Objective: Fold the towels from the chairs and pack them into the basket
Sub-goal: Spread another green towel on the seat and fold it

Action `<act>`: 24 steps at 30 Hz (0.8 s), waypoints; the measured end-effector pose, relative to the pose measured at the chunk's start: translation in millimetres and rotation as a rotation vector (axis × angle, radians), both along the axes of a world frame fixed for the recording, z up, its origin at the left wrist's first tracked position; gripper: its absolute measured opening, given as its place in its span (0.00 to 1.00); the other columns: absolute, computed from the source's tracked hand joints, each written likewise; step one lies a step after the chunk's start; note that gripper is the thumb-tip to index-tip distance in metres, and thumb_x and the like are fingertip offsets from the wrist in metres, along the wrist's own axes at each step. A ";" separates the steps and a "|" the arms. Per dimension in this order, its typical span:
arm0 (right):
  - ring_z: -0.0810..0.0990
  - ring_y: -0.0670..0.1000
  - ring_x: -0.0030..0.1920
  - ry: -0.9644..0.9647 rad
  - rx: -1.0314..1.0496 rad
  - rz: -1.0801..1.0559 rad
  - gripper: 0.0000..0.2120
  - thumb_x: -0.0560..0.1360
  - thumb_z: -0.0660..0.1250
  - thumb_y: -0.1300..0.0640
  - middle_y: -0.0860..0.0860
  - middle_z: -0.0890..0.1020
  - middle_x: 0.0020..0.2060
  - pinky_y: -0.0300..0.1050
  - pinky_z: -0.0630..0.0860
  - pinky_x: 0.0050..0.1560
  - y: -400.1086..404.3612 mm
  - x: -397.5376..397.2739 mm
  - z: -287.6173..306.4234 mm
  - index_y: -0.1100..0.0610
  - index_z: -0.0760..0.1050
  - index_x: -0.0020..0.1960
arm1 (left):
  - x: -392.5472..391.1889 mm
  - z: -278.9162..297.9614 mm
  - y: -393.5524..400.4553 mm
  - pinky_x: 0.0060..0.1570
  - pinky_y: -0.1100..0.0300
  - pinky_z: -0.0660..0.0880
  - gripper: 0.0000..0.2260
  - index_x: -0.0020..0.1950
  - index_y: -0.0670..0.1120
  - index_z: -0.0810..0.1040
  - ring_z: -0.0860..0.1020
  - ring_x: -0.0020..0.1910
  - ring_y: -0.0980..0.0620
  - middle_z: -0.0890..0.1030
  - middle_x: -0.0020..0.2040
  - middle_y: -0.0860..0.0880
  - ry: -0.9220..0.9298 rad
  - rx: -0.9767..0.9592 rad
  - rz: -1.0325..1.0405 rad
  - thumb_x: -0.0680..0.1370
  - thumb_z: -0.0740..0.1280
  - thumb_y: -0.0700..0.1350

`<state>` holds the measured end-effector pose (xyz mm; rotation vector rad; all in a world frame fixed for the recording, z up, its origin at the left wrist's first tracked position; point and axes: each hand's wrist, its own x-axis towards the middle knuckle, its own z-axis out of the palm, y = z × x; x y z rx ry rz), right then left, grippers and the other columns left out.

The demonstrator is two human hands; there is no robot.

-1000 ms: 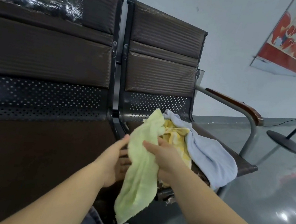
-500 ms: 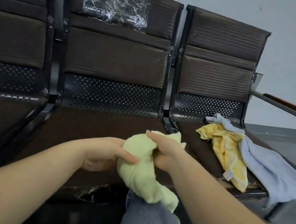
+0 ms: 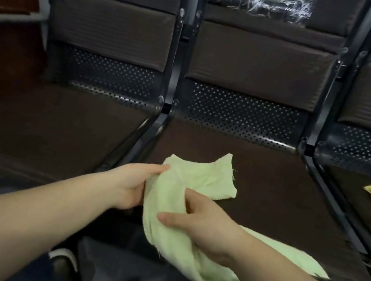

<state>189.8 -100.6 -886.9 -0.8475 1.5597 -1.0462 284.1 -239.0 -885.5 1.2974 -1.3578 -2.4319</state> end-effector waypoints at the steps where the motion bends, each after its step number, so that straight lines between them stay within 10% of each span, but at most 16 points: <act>1: 0.82 0.48 0.52 -0.069 0.001 -0.031 0.14 0.71 0.73 0.54 0.49 0.84 0.50 0.48 0.77 0.57 2.3 -1.2 -2.2 0.54 0.78 0.55 | -3.0 -2.8 -0.2 0.54 0.53 0.76 0.14 0.62 0.40 0.78 0.81 0.55 0.45 0.83 0.55 0.42 0.001 -0.002 0.009 0.79 0.64 0.44; 12: 0.84 0.56 0.48 -0.528 0.076 -0.529 0.14 0.76 0.67 0.56 0.59 0.85 0.48 0.50 0.80 0.46 -8.2 -35.4 -5.3 0.63 0.77 0.59 | -2.2 -3.0 3.2 0.61 0.50 0.73 0.16 0.60 0.48 0.79 0.79 0.60 0.48 0.82 0.59 0.46 0.083 -0.024 -0.619 0.72 0.69 0.41; 17: 0.84 0.58 0.50 -0.466 0.002 -0.439 0.12 0.76 0.65 0.65 0.60 0.84 0.49 0.52 0.80 0.50 0.4 -23.6 -0.4 0.63 0.76 0.59 | -1.5 -8.3 15.3 0.58 0.50 0.76 0.20 0.61 0.47 0.78 0.81 0.56 0.48 0.83 0.56 0.46 0.071 -0.006 -0.375 0.74 0.64 0.55; 24: 0.84 0.57 0.51 -0.479 0.075 -0.344 0.16 0.71 0.70 0.66 0.59 0.84 0.50 0.54 0.80 0.52 27.7 5.1 4.6 0.64 0.74 0.57 | 8.3 -1.6 10.0 0.49 0.53 0.77 0.12 0.57 0.40 0.79 0.83 0.51 0.45 0.84 0.52 0.42 0.101 -0.160 -0.032 0.80 0.62 0.46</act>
